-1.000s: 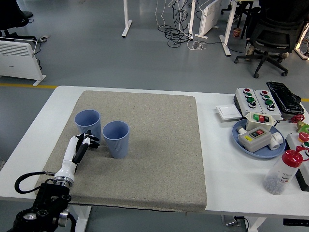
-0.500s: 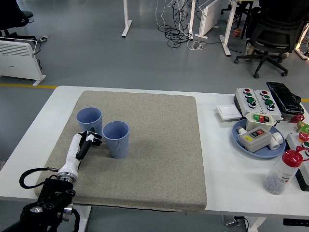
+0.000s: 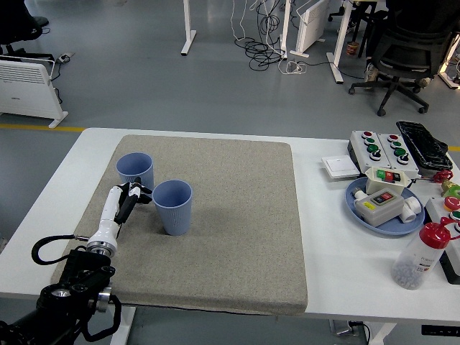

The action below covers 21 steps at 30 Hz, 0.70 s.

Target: Push cup pick cup insert cup

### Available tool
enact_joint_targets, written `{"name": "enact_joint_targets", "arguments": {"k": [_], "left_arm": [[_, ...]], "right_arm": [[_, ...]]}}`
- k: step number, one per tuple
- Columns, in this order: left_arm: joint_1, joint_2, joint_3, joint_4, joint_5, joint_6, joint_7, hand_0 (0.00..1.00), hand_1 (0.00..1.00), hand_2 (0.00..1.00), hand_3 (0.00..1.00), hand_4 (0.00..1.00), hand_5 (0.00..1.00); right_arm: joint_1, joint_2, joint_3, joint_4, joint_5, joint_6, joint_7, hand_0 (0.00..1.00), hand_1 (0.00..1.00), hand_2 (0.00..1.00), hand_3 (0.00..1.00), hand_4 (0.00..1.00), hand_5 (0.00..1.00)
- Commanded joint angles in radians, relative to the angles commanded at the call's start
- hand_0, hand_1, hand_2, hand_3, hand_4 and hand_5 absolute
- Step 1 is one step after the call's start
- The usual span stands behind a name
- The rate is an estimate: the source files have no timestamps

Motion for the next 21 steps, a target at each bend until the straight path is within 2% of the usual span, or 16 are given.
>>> {"name": "enact_joint_targets", "arguments": {"k": [6, 8, 9, 13, 14, 15, 20, 21], "left_arm": [[0.042, 0.038, -0.114, -0.063, 0.106, 0.020, 0.000, 0.578, 0.447, 0.423, 0.426, 0.501, 0.998], [0.064, 0.054, -0.182, -0.103, 0.164, 0.037, 0.000, 0.578, 0.447, 0.423, 0.426, 0.501, 0.998], [0.078, 0.063, -0.208, -0.121, 0.188, 0.046, 0.000, 0.510, 0.438, 0.419, 0.424, 0.502, 0.998], [0.149, 0.103, -0.367, -0.241, 0.320, 0.088, 0.000, 0.510, 0.438, 0.419, 0.424, 0.502, 0.998], [0.159, 0.109, -0.404, -0.266, 0.348, 0.092, 0.000, 0.510, 0.438, 0.419, 0.424, 0.502, 0.998], [0.176, 0.121, -0.441, -0.296, 0.380, 0.096, 0.000, 0.467, 0.440, 0.424, 0.432, 0.527, 0.998], [0.245, 0.185, -0.612, -0.475, 0.563, 0.096, 0.000, 0.467, 0.440, 0.424, 0.432, 0.527, 0.998], [0.256, 0.201, -0.639, -0.518, 0.604, 0.086, 0.002, 0.561, 0.526, 0.505, 0.515, 0.687, 0.998]], "right_arm": [[0.000, -0.001, -0.008, -0.001, 0.017, -0.001, 0.005, 0.703, 0.641, 0.653, 0.583, 0.079, 0.468], [0.000, -0.001, -0.009, -0.001, 0.019, -0.001, 0.007, 0.703, 0.641, 0.653, 0.583, 0.079, 0.468], [0.000, -0.001, -0.009, -0.001, 0.020, -0.001, 0.007, 0.703, 0.640, 0.652, 0.583, 0.078, 0.465], [0.001, -0.002, -0.016, -0.002, 0.032, -0.001, 0.011, 0.703, 0.640, 0.652, 0.583, 0.078, 0.465], [0.001, -0.002, -0.018, -0.003, 0.034, -0.002, 0.011, 0.703, 0.640, 0.652, 0.583, 0.078, 0.465], [0.001, -0.002, -0.017, -0.003, 0.035, -0.001, 0.011, 0.703, 0.641, 0.652, 0.583, 0.078, 0.466], [-0.001, -0.002, -0.020, -0.004, 0.042, -0.001, 0.013, 0.703, 0.641, 0.652, 0.583, 0.078, 0.466], [-0.001, -0.002, -0.021, -0.004, 0.043, -0.001, 0.013, 0.703, 0.640, 0.652, 0.583, 0.078, 0.466]]}}
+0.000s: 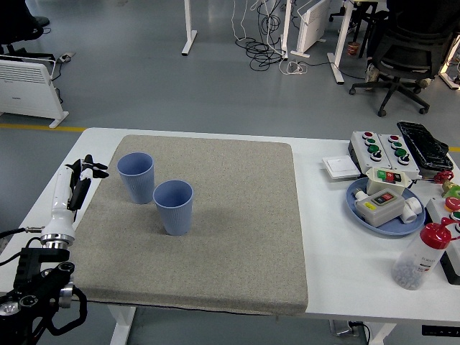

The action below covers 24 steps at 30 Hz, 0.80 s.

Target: Push cup pick cup insert cup

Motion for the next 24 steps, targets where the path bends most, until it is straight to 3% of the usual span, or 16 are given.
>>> {"name": "enact_joint_targets", "arguments": {"k": [1, 2, 5, 6, 9, 11, 12, 17, 18, 23, 24], "left_arm": [[0.005, 0.010, -0.015, -0.035, 0.034, -0.010, 0.006, 0.561, 0.526, 0.505, 0.515, 0.687, 0.998], [0.011, 0.026, -0.031, -0.080, 0.080, -0.034, 0.047, 0.561, 0.526, 0.505, 0.515, 0.687, 0.998], [0.013, 0.046, -0.045, -0.147, 0.171, -0.062, 0.103, 0.561, 0.526, 0.505, 0.515, 0.687, 0.998], [0.011, 0.066, -0.051, -0.190, 0.217, -0.092, 0.147, 0.777, 0.751, 0.770, 0.759, 0.805, 0.947], [-0.001, 0.096, -0.056, -0.292, 0.339, -0.154, 0.265, 0.777, 0.751, 0.770, 0.759, 0.805, 0.947], [-0.028, 0.115, -0.046, -0.368, 0.423, -0.234, 0.349, 0.777, 0.751, 0.770, 0.759, 0.805, 0.947], [-0.041, 0.121, -0.037, -0.406, 0.475, -0.285, 0.401, 0.898, 0.912, 0.972, 0.966, 0.959, 0.801], [-0.116, 0.134, 0.041, -0.461, 0.677, -0.481, 0.600, 0.898, 0.912, 0.972, 0.966, 0.959, 0.801], [-0.134, 0.135, 0.063, -0.461, 0.722, -0.523, 0.635, 0.899, 0.927, 0.998, 0.998, 0.975, 0.696], [-0.194, 0.137, 0.141, -0.450, 0.919, -0.681, 0.713, 0.899, 0.927, 0.998, 0.998, 0.975, 0.696], [-0.202, 0.137, 0.154, -0.447, 0.960, -0.706, 0.720, 0.895, 0.932, 0.998, 0.998, 0.975, 0.591]], "right_arm": [[0.000, 0.000, -0.001, 0.000, 0.002, 0.000, 0.000, 0.703, 0.640, 0.652, 0.583, 0.078, 0.466], [-0.001, 0.000, -0.001, 0.000, 0.003, 0.000, 0.000, 0.703, 0.640, 0.652, 0.583, 0.078, 0.466], [0.000, 0.000, -0.001, 0.000, 0.003, 0.000, 0.000, 0.703, 0.640, 0.652, 0.583, 0.078, 0.466], [0.000, 0.000, -0.001, 0.000, 0.002, 0.000, -0.001, 0.703, 0.641, 0.652, 0.583, 0.078, 0.466], [-0.001, 0.001, 0.001, 0.000, 0.002, 0.000, -0.002, 0.703, 0.641, 0.652, 0.583, 0.078, 0.466], [-0.001, 0.001, 0.001, 0.000, 0.002, 0.000, -0.003, 0.703, 0.641, 0.652, 0.583, 0.078, 0.466], [-0.002, 0.001, 0.002, 0.000, 0.001, 0.000, -0.003, 0.703, 0.641, 0.652, 0.583, 0.078, 0.465], [-0.003, 0.001, 0.003, 0.000, -0.002, 0.000, -0.005, 0.703, 0.641, 0.652, 0.583, 0.078, 0.465], [-0.003, 0.001, 0.003, 0.000, -0.002, 0.000, -0.005, 0.703, 0.641, 0.652, 0.583, 0.077, 0.466], [-0.005, 0.000, -0.001, 0.001, 0.007, -0.001, -0.002, 0.703, 0.641, 0.652, 0.583, 0.077, 0.466], [-0.006, 0.000, -0.002, 0.001, 0.008, -0.001, -0.002, 0.703, 0.641, 0.652, 0.583, 0.077, 0.466]]}}
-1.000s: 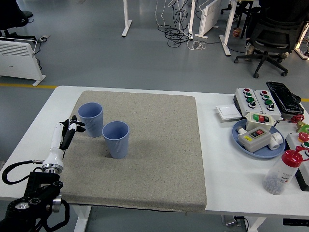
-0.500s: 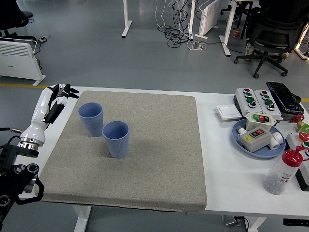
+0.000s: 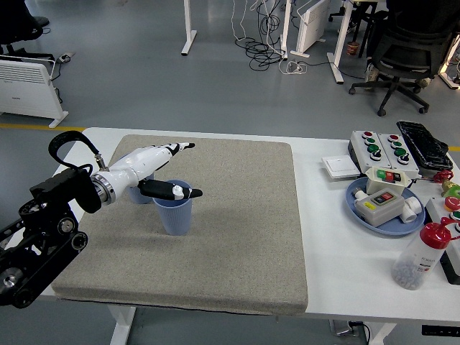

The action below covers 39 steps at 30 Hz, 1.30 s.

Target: Push cup pick cup insert cup

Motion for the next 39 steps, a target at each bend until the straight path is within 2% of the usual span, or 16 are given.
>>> {"name": "enact_joint_targets", "arguments": {"k": [4, 6, 9, 11, 12, 17, 18, 29, 30, 35, 36, 39], "left_arm": [[-0.038, -0.001, 0.051, 0.028, 0.082, -0.060, 0.021, 0.895, 0.932, 0.998, 0.998, 0.975, 0.591], [-0.045, -0.003, 0.060, 0.038, 0.084, -0.067, 0.022, 0.888, 0.929, 0.998, 0.998, 0.954, 0.556], [-0.054, -0.009, 0.072, 0.059, 0.090, -0.073, 0.022, 0.888, 0.929, 0.998, 0.998, 0.954, 0.556], [-0.054, -0.013, 0.076, 0.070, 0.095, -0.069, 0.018, 0.888, 0.929, 0.998, 0.998, 0.954, 0.556], [-0.054, -0.014, 0.077, 0.073, 0.097, -0.067, 0.016, 0.788, 0.891, 0.986, 0.998, 0.912, 0.468], [-0.054, -0.020, 0.088, 0.091, 0.110, -0.053, 0.002, 0.788, 0.891, 0.986, 0.998, 0.912, 0.468], [-0.055, -0.022, 0.091, 0.097, 0.114, -0.049, -0.003, 0.689, 0.816, 0.909, 0.964, 0.863, 0.409], [-0.063, -0.027, 0.098, 0.125, 0.117, -0.032, -0.021, 0.654, 0.788, 0.889, 0.934, 0.830, 0.371], [-0.064, -0.027, 0.099, 0.124, 0.120, -0.030, -0.023, 0.474, 0.653, 0.749, 0.751, 0.753, 0.298], [-0.069, -0.024, 0.098, 0.117, 0.129, -0.031, -0.024, 0.474, 0.653, 0.749, 0.751, 0.753, 0.298], [-0.069, -0.022, 0.096, 0.118, 0.123, -0.031, -0.025, 0.385, 0.591, 0.708, 0.628, 0.664, 0.195], [-0.069, -0.018, 0.093, 0.119, 0.115, -0.037, -0.029, 0.385, 0.591, 0.708, 0.628, 0.664, 0.195]], "right_arm": [[-0.005, 0.000, 0.001, 0.000, -0.001, 0.000, 0.000, 0.703, 0.641, 0.652, 0.583, 0.077, 0.466], [-0.006, 0.000, 0.001, 0.000, -0.001, 0.000, 0.000, 0.703, 0.641, 0.652, 0.583, 0.077, 0.465], [-0.009, 0.001, 0.003, 0.000, -0.005, 0.000, -0.002, 0.703, 0.641, 0.652, 0.583, 0.077, 0.465], [-0.012, 0.001, 0.006, 0.001, -0.010, 0.000, -0.004, 0.703, 0.641, 0.652, 0.583, 0.077, 0.465], [-0.012, 0.001, 0.006, 0.001, -0.011, 0.000, -0.004, 0.703, 0.641, 0.651, 0.583, 0.077, 0.464], [-0.016, 0.002, 0.012, 0.001, -0.019, 0.000, -0.007, 0.703, 0.641, 0.651, 0.583, 0.077, 0.464], [-0.017, 0.002, 0.013, 0.001, -0.023, 0.000, -0.008, 0.703, 0.641, 0.651, 0.583, 0.078, 0.461], [-0.016, 0.001, 0.007, 0.001, -0.012, -0.001, -0.005, 0.703, 0.641, 0.652, 0.583, 0.078, 0.461], [-0.015, 0.001, 0.006, 0.001, -0.010, -0.001, -0.004, 0.703, 0.642, 0.652, 0.583, 0.078, 0.460], [-0.012, 0.000, 0.004, 0.001, -0.007, 0.000, -0.003, 0.703, 0.642, 0.652, 0.583, 0.078, 0.460], [-0.011, 0.000, 0.004, 0.001, -0.006, 0.000, -0.003, 0.703, 0.641, 0.652, 0.583, 0.078, 0.460], [-0.010, 0.000, 0.002, 0.001, -0.004, 0.000, -0.002, 0.703, 0.641, 0.652, 0.583, 0.078, 0.460]]}}
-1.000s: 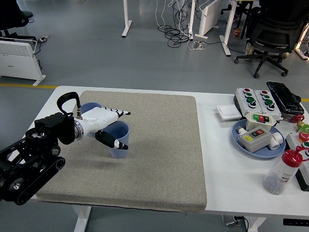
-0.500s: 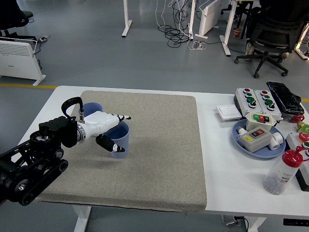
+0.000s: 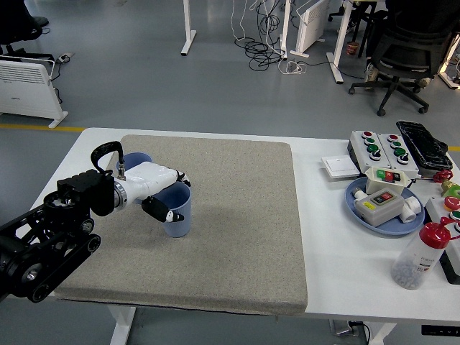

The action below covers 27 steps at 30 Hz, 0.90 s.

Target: Push cup pick cup insert cup

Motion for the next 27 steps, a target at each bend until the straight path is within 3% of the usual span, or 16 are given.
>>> {"name": "enact_joint_targets", "arguments": {"k": [2, 3, 12, 17, 19, 22, 27], "left_arm": [[0.002, 0.004, -0.004, 0.001, -0.002, -0.007, 0.003, 0.385, 0.591, 0.708, 0.628, 0.664, 0.195], [0.002, 0.006, -0.006, 0.001, -0.003, -0.010, 0.004, 0.375, 0.550, 0.707, 0.559, 0.573, 0.095], [-0.006, 0.025, -0.007, -0.041, -0.011, -0.051, 0.020, 0.383, 0.551, 0.704, 0.554, 0.569, 0.088], [-0.043, 0.068, -0.001, -0.152, -0.068, -0.122, 0.057, 0.392, 0.552, 0.698, 0.554, 0.565, 0.081], [-0.082, 0.094, 0.004, -0.199, -0.106, -0.153, 0.069, 0.392, 0.552, 0.698, 0.554, 0.565, 0.081], [-0.133, 0.119, 0.009, -0.222, -0.146, -0.174, 0.071, 0.395, 0.542, 0.658, 0.533, 0.556, 0.089], [-0.231, 0.150, 0.008, -0.190, -0.165, -0.188, 0.059, 0.397, 0.545, 0.657, 0.533, 0.555, 0.093]], "right_arm": [[0.001, 0.000, -0.001, 0.000, 0.002, 0.000, 0.001, 0.703, 0.641, 0.652, 0.583, 0.078, 0.460], [0.001, -0.001, -0.001, 0.000, 0.002, 0.000, 0.001, 0.704, 0.641, 0.652, 0.583, 0.078, 0.459], [0.002, -0.001, -0.004, 0.000, 0.009, -0.001, 0.003, 0.704, 0.642, 0.652, 0.583, 0.078, 0.460], [0.003, -0.001, -0.006, -0.001, 0.013, -0.001, 0.004, 0.704, 0.642, 0.652, 0.583, 0.078, 0.458], [0.002, -0.001, -0.008, -0.001, 0.018, -0.001, 0.005, 0.704, 0.642, 0.652, 0.583, 0.078, 0.458], [0.002, -0.001, -0.009, -0.001, 0.020, -0.001, 0.005, 0.704, 0.641, 0.651, 0.583, 0.078, 0.459], [0.002, -0.002, -0.011, 0.000, 0.024, -0.002, 0.006, 0.704, 0.641, 0.652, 0.583, 0.078, 0.459]]}}
